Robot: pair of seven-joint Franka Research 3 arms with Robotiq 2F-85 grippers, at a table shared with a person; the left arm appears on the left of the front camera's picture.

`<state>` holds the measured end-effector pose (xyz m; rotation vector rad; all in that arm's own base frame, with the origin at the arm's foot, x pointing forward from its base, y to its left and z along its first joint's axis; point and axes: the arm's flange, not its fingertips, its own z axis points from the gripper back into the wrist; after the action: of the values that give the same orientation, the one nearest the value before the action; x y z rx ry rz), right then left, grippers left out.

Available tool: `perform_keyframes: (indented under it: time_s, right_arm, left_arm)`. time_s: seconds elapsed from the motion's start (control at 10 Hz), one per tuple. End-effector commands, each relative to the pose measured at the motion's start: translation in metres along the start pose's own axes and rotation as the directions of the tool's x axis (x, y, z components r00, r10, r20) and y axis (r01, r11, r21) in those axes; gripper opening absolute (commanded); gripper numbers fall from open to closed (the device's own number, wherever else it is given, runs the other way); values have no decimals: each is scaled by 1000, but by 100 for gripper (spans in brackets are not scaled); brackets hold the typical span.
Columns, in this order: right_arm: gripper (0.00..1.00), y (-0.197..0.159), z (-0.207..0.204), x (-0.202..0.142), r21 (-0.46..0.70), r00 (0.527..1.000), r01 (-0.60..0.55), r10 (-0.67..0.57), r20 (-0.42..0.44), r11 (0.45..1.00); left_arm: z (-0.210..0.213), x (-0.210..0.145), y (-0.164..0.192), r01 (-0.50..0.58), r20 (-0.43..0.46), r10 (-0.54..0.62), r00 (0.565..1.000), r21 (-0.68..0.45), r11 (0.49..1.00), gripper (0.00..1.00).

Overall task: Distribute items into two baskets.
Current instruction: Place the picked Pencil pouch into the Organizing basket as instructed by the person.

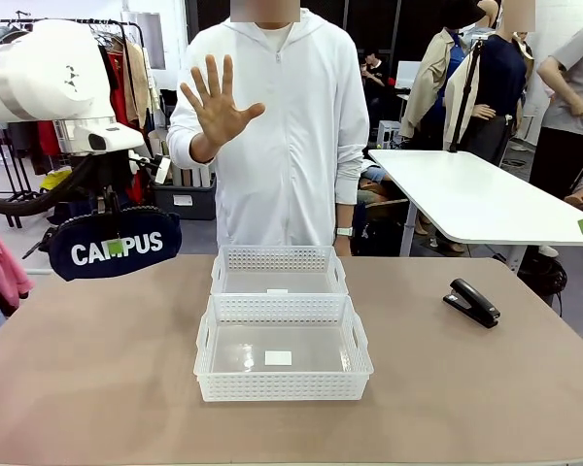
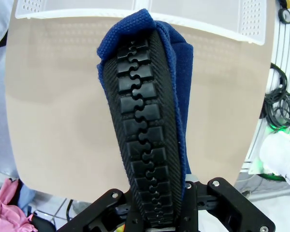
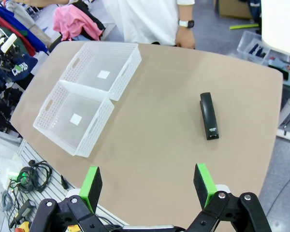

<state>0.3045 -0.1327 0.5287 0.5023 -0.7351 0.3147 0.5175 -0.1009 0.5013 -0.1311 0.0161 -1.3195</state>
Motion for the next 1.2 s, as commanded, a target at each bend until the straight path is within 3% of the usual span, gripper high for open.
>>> perform_keyframes:
  time_s: [0.0, 1.1]
  right_arm:
    - [100, 1, 0, 2, 21, 1000, -3, 3, 22, 1000]
    - [100, 1, 0, 2, 21, 1000, -3, 3, 22, 1000]
  left_arm:
    - [4, -3, -2, -6, 1, 6, 1000, 7, 1000, 0]
    - [4, -3, -2, -6, 1, 6, 1000, 7, 1000, 0]
